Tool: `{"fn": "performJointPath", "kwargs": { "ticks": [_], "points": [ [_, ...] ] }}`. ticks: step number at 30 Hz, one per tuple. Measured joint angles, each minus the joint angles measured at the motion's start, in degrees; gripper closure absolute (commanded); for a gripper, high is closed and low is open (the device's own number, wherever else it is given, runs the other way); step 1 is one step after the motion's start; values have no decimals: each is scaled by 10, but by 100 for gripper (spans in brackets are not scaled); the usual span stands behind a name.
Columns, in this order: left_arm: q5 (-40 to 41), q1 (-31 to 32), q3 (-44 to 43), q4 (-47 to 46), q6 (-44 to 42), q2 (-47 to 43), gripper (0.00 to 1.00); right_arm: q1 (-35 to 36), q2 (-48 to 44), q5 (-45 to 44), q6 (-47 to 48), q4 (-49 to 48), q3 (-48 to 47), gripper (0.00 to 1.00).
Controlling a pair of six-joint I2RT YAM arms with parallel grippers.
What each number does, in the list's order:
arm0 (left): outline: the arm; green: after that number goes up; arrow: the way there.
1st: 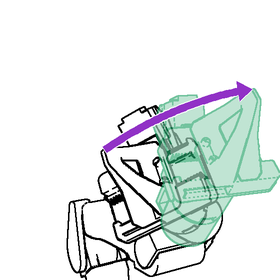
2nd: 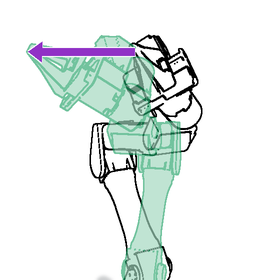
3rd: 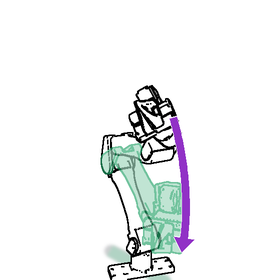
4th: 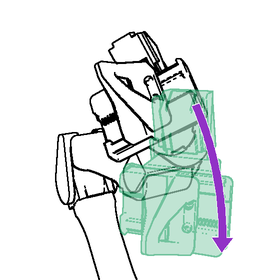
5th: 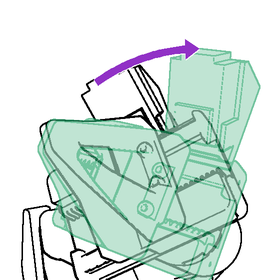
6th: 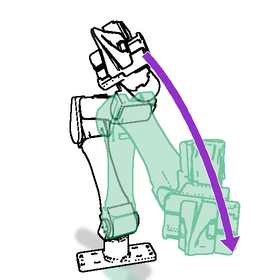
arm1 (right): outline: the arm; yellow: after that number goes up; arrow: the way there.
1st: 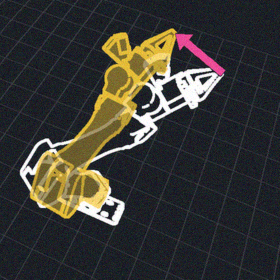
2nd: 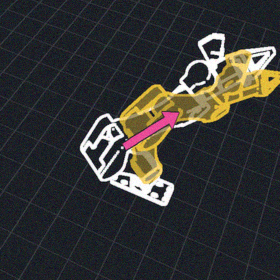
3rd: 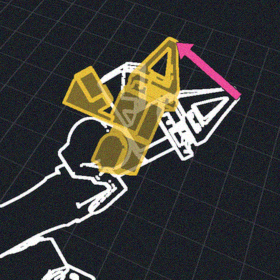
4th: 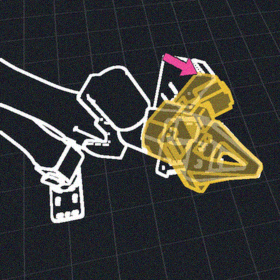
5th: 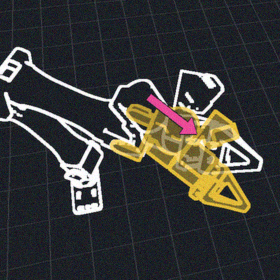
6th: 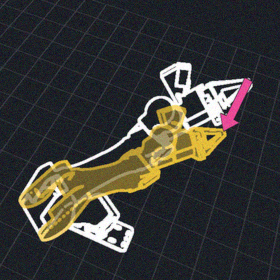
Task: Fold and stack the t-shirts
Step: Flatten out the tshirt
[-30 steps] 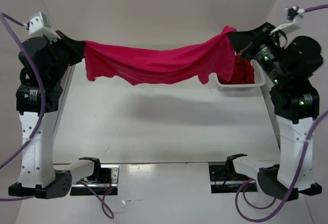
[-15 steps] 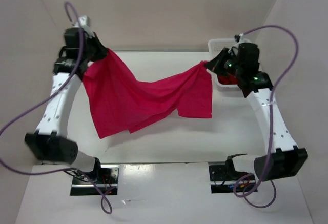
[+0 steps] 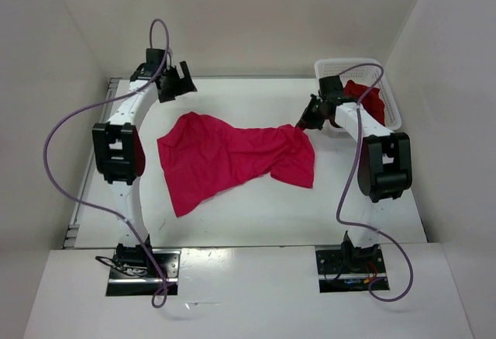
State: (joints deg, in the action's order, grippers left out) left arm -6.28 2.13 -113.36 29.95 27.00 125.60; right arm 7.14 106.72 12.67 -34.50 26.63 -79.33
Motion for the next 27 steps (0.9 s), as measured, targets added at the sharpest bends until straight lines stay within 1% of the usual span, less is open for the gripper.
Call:
{"fn": "performJointPath", "kwargs": {
  "ticks": [3,5,6,7,8,9,10,12,13,14,15,17,19,21,22,25,26,27],
  "points": [
    [2,-10,77,-28,5,-93,0,0,1,-26,-4,2,-53,95],
    [-2,-18,182,-58,7,-180,0,0,0,-42,-5,-4,-86,93],
    [-5,-22,236,-60,9,-224,2,0,-1,-47,-6,-5,-96,93],
    [-7,-27,291,-60,15,-266,19,0,-2,-50,-6,-6,-100,90],
    [-8,-29,334,-62,20,-296,29,0,-5,-52,-7,-8,-100,90],
    [-10,-30,385,-68,23,-329,37,0,-6,-54,-8,-7,-100,89],
    [-12,-30,430,-65,28,-354,39,0,-6,-55,-9,-8,-98,84],
    [-14,-24,495,-57,38,-382,40,0,-8,-59,-13,-7,-91,76],
    [-13,-21,521,-56,47,-387,40,-1,-8,-61,-15,-5,-91,72],
    [-12,-19,542,-56,52,-388,32,-1,-8,-61,-16,-4,-91,65],
    [-11,-16,560,-57,57,-388,31,-2,-9,-61,-17,-4,-90,61],
    [-10,-13,588,-57,70,-385,33,-3,-22,-65,-16,-14,-73,55],
    [-6,-12,600,-61,80,-377,36,-3,-46,-67,-17,-12,-40,55],
    [-3,-12,600,-79,83,-352,45,-4,-75,-69,-16,-12,-6,55],
    [-2,-12,598,-88,86,-338,55,-4,-92,-70,-16,-11,9,56],
    [-1,-13,584,-108,95,-285,67,-4,-144,-69,-14,-11,52,58],
    [1,-14,577,-115,95,-278,73,-4,-162,-68,-13,-11,64,58],
    [6,-14,567,-123,94,-268,75,-5,-179,-66,-12,-11,76,58]
  ]
}}
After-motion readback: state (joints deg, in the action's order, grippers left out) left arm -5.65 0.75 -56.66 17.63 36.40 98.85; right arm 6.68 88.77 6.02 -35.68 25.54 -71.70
